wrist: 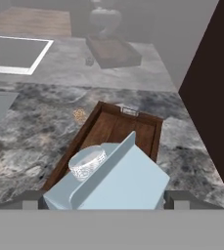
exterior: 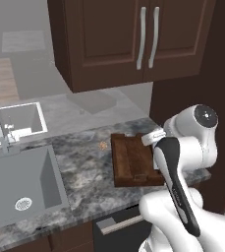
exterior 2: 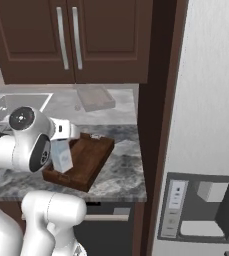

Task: Take out the milk from the fridge and place it on the tray on the counter. Then take the sugar cube near the tray and place it in the tray.

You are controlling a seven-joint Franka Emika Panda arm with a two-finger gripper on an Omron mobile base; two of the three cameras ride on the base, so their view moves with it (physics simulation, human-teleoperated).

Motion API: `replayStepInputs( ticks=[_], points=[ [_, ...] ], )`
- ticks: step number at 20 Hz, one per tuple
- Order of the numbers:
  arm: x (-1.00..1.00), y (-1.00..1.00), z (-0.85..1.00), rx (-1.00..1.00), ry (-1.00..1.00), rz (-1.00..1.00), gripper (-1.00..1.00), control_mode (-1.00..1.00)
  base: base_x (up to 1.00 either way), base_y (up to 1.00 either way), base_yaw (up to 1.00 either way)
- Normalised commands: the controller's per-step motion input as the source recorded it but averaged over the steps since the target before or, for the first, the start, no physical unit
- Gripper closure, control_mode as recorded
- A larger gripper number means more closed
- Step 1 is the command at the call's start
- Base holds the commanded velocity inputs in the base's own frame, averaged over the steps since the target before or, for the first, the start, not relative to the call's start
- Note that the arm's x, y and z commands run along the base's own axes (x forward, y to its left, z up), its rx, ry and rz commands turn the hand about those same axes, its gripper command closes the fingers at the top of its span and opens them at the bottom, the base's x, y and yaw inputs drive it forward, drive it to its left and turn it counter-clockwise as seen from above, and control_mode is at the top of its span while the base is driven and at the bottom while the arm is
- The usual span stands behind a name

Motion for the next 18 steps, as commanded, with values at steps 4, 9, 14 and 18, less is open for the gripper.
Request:
replayStepInputs(
  ticks=[4, 9, 14, 18],
  points=[
    [0.14, 0.0, -0.23, 0.0, 0.0, 0.0, 1.0, -1.0, 0.0, 0.0, 0.0],
    [0.15, 0.0, -0.23, 0.0, 0.0, 0.0, 1.0, -1.0, 0.0, 0.0, 0.0],
    [0.12, 0.0, -0.28, 0.0, 0.0, 0.0, 1.0, -1.0, 0.0, 0.0, 0.0],
    [0.1, 0.0, -0.25, 0.0, 0.0, 0.0, 1.0, -1.0, 0.0, 0.0, 0.0]
  ],
)
